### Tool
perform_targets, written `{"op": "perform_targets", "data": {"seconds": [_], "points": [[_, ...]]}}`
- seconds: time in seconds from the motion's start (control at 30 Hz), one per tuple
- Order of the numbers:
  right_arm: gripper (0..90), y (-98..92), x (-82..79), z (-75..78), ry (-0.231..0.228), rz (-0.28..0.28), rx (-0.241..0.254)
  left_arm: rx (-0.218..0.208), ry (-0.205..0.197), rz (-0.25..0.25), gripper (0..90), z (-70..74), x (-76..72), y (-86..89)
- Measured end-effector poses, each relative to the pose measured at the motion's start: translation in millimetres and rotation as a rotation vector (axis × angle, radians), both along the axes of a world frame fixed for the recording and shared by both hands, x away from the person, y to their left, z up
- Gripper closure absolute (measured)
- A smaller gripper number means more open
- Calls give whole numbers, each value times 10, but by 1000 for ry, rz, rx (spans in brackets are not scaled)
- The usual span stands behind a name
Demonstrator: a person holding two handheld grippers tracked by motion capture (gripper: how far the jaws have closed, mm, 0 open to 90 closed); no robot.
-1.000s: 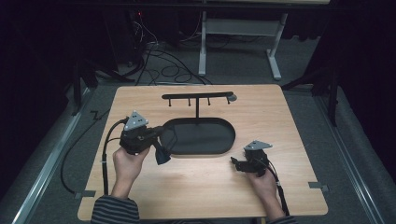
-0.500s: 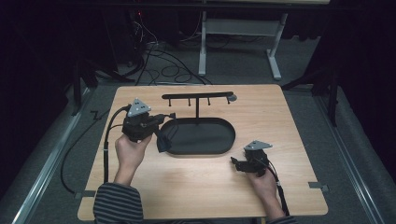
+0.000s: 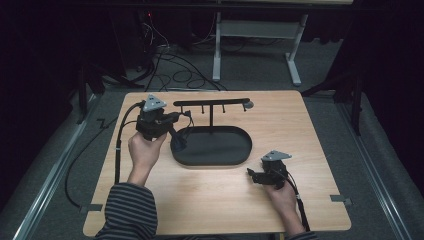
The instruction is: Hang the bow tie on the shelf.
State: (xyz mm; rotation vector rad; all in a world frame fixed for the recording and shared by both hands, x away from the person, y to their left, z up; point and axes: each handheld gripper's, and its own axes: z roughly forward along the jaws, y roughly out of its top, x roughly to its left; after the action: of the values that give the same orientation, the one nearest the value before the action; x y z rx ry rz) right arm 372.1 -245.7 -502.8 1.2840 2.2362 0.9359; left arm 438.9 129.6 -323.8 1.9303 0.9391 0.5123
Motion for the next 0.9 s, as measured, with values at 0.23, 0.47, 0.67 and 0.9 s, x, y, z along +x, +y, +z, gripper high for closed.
{"op": "perform_targets", "data": {"seconds": [0.23, 0.47, 0.67, 0.9], "points": [[289, 0, 0, 0, 0, -1, 1, 7, -3, 50, 861, -13, 130, 25], [289, 1, 0, -1, -1, -1, 1, 22, -7, 79, 861, -24, 210, 5], [289, 0, -1, -1, -1, 1, 1, 33, -8, 91, 859, -50, 275, -32], [289, 0, -1, 0, 0, 1, 1, 56, -11, 113, 853, -89, 319, -35]]}}
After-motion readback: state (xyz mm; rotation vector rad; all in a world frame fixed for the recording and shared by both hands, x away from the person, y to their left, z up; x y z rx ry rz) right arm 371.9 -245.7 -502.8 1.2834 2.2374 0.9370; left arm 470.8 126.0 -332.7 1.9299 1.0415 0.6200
